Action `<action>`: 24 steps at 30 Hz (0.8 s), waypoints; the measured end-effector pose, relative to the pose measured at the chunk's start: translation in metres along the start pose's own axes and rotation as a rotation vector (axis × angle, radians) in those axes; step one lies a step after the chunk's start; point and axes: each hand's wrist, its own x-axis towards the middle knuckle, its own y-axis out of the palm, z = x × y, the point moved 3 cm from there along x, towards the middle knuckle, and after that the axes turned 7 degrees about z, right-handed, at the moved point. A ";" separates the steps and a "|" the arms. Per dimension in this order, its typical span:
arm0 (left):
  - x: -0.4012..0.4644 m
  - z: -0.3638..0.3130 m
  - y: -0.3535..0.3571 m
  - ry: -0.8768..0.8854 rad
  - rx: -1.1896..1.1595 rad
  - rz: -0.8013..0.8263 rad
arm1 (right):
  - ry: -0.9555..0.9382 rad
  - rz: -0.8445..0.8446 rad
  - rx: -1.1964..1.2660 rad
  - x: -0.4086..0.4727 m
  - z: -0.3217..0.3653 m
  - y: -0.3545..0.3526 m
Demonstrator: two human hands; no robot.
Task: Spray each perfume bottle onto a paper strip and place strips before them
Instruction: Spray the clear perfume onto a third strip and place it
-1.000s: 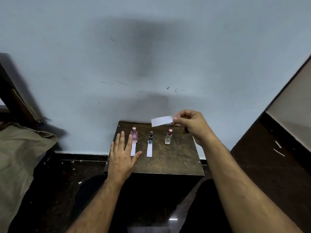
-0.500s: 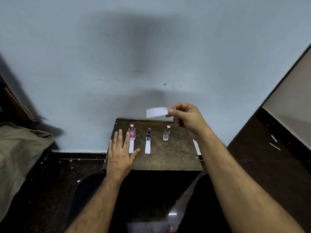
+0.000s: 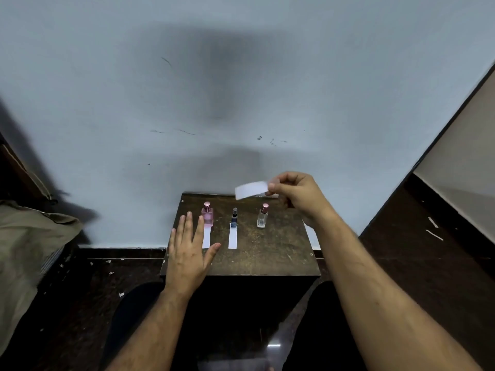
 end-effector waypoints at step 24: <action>-0.002 -0.002 0.000 -0.006 0.012 0.031 | 0.157 -0.044 -0.221 0.012 -0.031 -0.015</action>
